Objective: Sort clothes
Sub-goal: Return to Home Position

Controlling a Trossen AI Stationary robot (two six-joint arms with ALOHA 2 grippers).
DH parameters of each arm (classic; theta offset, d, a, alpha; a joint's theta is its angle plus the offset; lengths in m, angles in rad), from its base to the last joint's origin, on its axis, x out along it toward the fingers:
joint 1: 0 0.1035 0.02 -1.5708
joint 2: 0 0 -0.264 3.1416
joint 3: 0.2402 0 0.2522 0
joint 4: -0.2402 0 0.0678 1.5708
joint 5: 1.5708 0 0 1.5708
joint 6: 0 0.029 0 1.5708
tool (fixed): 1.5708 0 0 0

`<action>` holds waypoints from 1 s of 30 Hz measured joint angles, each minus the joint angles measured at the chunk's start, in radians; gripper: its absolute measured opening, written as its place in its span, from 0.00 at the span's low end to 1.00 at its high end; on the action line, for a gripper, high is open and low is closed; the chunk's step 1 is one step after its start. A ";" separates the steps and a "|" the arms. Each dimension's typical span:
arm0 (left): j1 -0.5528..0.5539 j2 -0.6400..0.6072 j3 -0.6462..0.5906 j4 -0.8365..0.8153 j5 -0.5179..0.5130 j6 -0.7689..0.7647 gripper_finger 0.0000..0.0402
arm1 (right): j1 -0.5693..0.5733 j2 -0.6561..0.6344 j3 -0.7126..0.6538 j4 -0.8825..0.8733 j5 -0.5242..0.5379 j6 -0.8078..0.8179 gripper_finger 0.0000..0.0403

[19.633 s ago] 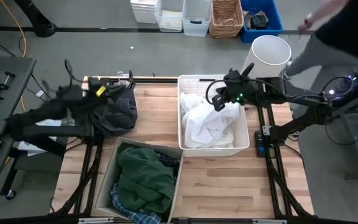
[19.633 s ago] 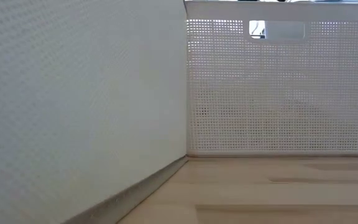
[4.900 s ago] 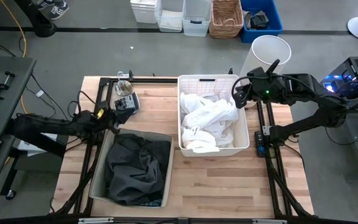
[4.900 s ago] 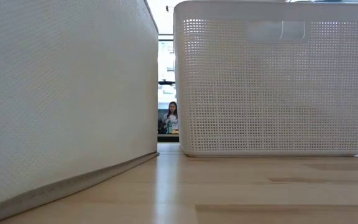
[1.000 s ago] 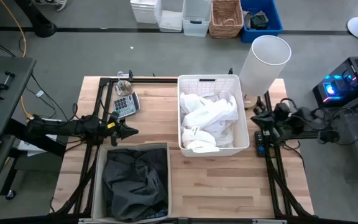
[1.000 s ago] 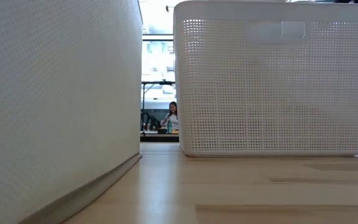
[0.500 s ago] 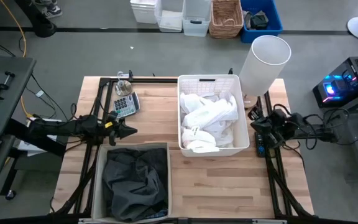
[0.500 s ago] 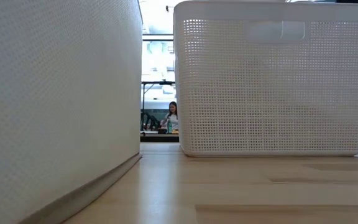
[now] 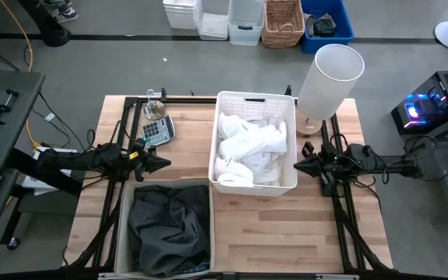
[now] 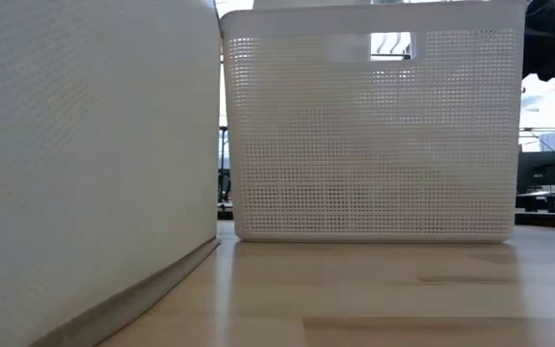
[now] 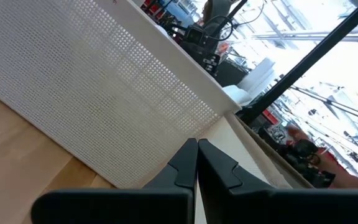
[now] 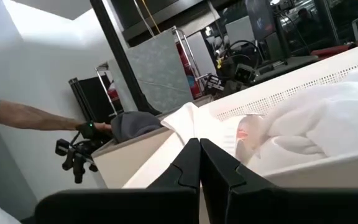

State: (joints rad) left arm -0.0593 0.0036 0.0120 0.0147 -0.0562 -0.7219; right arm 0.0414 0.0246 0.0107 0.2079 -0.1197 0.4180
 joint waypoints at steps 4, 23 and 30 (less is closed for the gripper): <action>0.000 0.000 0.000 0.000 0.000 0.000 0.00 | 0.000 -0.001 0.000 -0.005 0.003 0.000 0.00; 0.000 0.000 0.000 0.000 0.001 0.000 0.00 | 0.001 -0.019 -0.001 -0.012 0.004 0.000 0.00; 0.000 0.003 0.000 0.004 0.000 0.000 0.00 | 0.001 -0.019 -0.002 -0.011 0.004 0.000 0.00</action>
State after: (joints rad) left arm -0.0593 0.0062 0.0120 0.0185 -0.0558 -0.7223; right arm 0.0422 0.0059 0.0090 0.1967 -0.1154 0.4183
